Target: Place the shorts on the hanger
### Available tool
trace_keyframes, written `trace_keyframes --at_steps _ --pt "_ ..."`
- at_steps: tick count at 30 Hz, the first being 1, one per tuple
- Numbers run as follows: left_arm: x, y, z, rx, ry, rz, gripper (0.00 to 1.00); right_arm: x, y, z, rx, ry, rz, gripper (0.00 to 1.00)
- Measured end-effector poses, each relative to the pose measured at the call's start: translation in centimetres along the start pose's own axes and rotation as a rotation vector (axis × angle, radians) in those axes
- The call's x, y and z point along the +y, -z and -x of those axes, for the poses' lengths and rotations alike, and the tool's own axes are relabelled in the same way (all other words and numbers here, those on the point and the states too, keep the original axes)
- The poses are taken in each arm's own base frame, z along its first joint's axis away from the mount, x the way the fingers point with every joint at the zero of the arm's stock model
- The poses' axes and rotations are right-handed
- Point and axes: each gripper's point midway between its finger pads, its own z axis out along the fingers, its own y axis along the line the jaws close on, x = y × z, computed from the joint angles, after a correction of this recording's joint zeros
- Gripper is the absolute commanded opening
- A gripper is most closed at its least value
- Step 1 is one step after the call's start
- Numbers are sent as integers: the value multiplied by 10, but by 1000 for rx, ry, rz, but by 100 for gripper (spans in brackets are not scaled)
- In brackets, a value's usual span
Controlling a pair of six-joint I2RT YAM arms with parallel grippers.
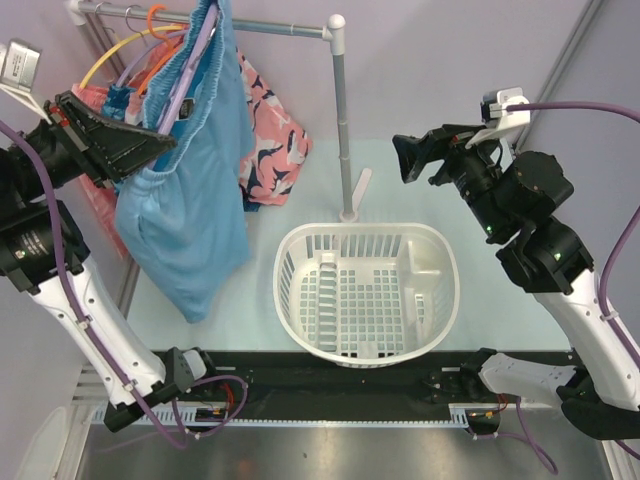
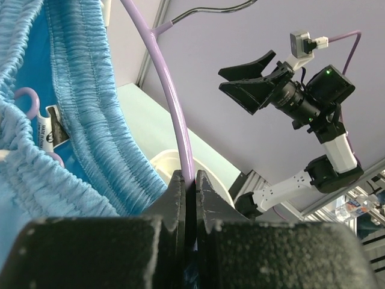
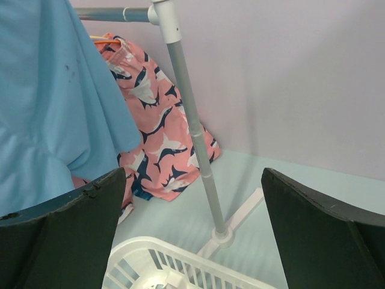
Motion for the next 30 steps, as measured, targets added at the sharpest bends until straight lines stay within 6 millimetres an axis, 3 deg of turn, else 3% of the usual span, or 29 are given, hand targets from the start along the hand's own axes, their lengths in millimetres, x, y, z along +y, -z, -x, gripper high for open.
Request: trace_keyframes --at_steps 5,11,15,19,24,30 --pt "3 2 -3 7 -4 4 0 -2 -2 -8 18 6 -2 100" --pt "22 -3 -47 38 178 -38 0 -3 -6 -16 36 6 -3 100" --pt "47 -8 -78 63 383 -48 0 -2 -9 -23 51 9 0 100" --pt "75 -16 -90 46 523 -15 1 -3 -10 -28 62 12 -2 100" --pt "106 -36 -86 8 601 11 0 -7 -11 -32 71 16 -11 100" --pt "149 -53 -49 -98 625 99 1 -14 -12 -33 72 20 -26 100"
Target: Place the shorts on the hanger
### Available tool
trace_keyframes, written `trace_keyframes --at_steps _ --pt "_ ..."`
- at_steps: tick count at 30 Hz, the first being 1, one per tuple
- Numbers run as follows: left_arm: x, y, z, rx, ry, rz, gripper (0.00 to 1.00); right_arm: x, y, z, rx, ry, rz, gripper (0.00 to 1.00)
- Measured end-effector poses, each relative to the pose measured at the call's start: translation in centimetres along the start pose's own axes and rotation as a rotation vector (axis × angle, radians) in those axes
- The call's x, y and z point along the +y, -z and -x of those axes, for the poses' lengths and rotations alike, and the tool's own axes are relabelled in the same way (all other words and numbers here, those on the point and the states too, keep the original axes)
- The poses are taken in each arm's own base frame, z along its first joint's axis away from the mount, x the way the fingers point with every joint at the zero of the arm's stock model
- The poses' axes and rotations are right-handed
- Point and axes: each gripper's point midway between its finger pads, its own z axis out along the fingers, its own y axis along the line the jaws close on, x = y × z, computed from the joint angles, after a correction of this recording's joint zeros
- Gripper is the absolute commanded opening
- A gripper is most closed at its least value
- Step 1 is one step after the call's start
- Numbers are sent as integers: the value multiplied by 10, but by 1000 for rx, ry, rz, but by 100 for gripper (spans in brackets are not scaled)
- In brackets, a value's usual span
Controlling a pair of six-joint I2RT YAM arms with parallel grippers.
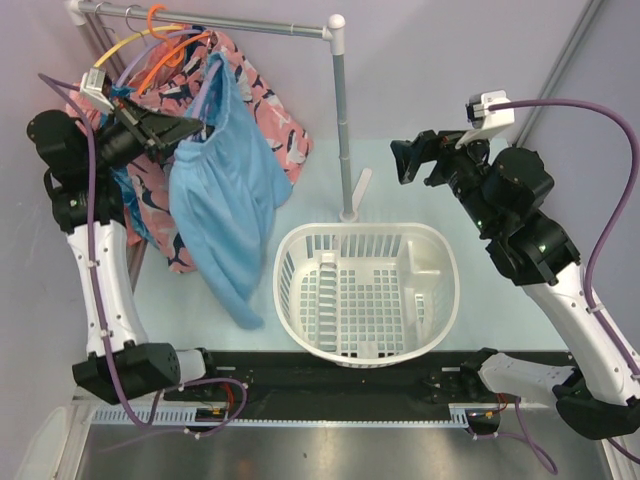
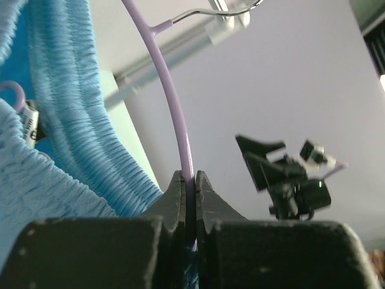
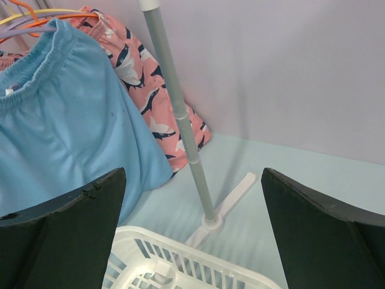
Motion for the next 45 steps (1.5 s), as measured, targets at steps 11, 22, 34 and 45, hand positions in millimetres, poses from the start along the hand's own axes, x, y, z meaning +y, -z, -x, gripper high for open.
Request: trace_keyframes --at_steps 11,22,34,45 --pt "21 -41 37 -82 81 -16 0 -11 -4 -10 21 9 -24 100" --pt "21 -57 54 -104 161 -79 0 -11 -8 -17 38 -4 -22 100" --pt "7 -72 37 -48 201 -136 0 -10 -11 -21 49 -12 -15 100" --pt "37 -82 52 -67 258 -112 2 -11 -14 -28 66 -8 -17 100"
